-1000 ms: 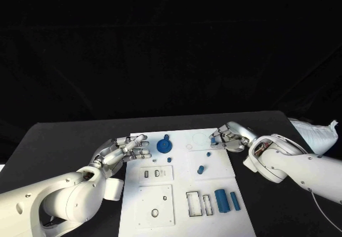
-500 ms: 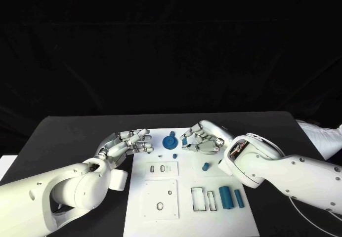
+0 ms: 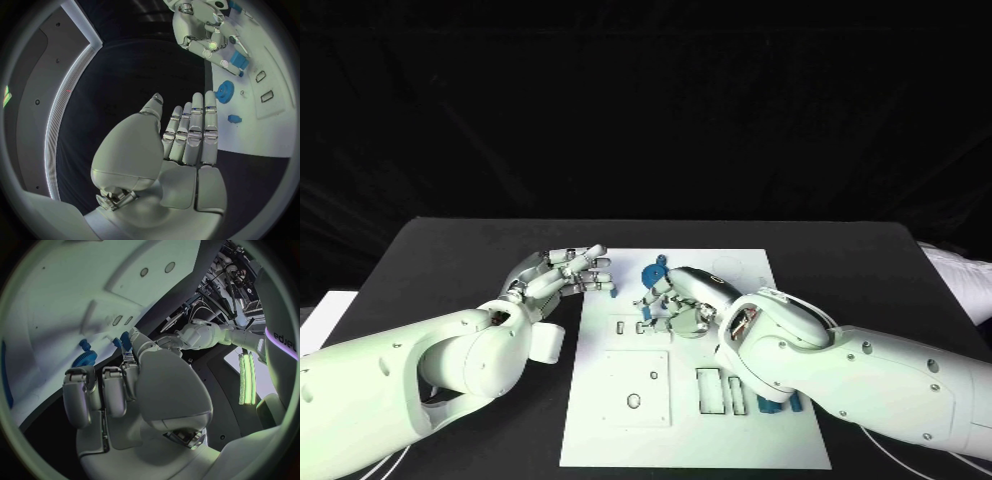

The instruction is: Assemble the parts on the task board

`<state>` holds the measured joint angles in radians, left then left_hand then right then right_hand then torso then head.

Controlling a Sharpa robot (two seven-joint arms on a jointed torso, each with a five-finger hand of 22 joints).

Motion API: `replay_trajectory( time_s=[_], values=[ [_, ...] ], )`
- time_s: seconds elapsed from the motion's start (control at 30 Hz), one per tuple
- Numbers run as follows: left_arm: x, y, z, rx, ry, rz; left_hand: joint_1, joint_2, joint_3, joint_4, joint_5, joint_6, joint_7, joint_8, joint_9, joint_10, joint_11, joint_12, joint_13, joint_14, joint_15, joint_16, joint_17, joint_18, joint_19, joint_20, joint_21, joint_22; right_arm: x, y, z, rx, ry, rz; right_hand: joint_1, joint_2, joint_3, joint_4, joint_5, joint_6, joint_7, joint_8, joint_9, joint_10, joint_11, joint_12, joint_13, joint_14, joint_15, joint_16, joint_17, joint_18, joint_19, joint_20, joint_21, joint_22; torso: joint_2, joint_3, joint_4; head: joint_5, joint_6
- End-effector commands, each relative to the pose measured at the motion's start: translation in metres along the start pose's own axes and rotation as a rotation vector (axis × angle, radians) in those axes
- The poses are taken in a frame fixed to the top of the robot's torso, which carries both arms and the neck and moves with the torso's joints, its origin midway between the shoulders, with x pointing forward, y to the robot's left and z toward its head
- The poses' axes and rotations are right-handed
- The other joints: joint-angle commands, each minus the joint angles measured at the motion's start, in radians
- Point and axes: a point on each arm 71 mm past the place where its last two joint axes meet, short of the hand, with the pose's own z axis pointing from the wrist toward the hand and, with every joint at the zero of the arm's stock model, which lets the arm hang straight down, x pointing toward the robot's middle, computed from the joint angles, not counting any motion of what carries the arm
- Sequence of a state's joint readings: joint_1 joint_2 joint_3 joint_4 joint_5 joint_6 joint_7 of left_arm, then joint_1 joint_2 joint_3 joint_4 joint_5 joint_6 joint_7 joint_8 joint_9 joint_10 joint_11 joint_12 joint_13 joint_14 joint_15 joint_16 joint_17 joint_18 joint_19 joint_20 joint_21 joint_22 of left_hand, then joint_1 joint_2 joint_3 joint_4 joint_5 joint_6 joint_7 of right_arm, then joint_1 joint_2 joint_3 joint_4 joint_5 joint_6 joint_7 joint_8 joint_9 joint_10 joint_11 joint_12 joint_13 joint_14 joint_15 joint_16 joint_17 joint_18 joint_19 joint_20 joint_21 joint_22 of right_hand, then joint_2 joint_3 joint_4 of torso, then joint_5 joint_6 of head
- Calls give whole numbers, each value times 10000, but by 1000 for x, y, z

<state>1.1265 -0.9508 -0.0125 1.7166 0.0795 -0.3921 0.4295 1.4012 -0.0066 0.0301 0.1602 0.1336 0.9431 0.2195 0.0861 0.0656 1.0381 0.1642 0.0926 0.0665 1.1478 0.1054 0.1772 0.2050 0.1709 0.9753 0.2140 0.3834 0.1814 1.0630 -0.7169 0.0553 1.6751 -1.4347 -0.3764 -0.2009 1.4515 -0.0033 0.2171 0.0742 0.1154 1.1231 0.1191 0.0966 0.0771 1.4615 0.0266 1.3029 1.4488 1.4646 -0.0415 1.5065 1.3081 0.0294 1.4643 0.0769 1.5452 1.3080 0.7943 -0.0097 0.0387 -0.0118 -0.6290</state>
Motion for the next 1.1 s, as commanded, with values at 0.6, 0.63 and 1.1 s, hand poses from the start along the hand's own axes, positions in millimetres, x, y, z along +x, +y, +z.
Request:
replay_trajectory(
  time_s=[0.6,0.63,1.1],
  values=[
    [4,-1,0,95,203,-149,5,62,-1,-77,-60,9,30,-49,-3,3,28,-54,-8,34,49,-55,9,100,23,9,-10,-16,22,-6,2,769,772,-1224,-54,48,14,-27,34,305,-198,29,125,10,-92,-88,-535,738,-57,-71,1066,-135,568,-85,-21,2014,23,44,-22,94,-140],
    [4,-1,0,94,203,-149,5,62,-1,-77,-60,9,30,-49,-3,3,28,-54,-8,34,49,-55,9,100,23,9,-10,-16,23,-7,2,779,783,-1246,-54,48,14,-27,34,305,-198,29,125,10,-92,-88,-535,738,-57,-71,1066,-135,568,-85,-21,2014,16,42,-22,96,-151],
    [4,-1,-1,83,209,-152,5,62,-1,-77,-60,9,30,-49,-3,3,28,-54,-8,34,49,-55,9,100,23,9,-10,-16,23,-13,0,1102,1021,-1584,-225,-60,-15,-22,20,271,-186,-12,121,-33,-88,-212,-606,735,-58,-89,1044,-132,558,-91,-29,2001,15,39,-20,78,-197]
  ],
)
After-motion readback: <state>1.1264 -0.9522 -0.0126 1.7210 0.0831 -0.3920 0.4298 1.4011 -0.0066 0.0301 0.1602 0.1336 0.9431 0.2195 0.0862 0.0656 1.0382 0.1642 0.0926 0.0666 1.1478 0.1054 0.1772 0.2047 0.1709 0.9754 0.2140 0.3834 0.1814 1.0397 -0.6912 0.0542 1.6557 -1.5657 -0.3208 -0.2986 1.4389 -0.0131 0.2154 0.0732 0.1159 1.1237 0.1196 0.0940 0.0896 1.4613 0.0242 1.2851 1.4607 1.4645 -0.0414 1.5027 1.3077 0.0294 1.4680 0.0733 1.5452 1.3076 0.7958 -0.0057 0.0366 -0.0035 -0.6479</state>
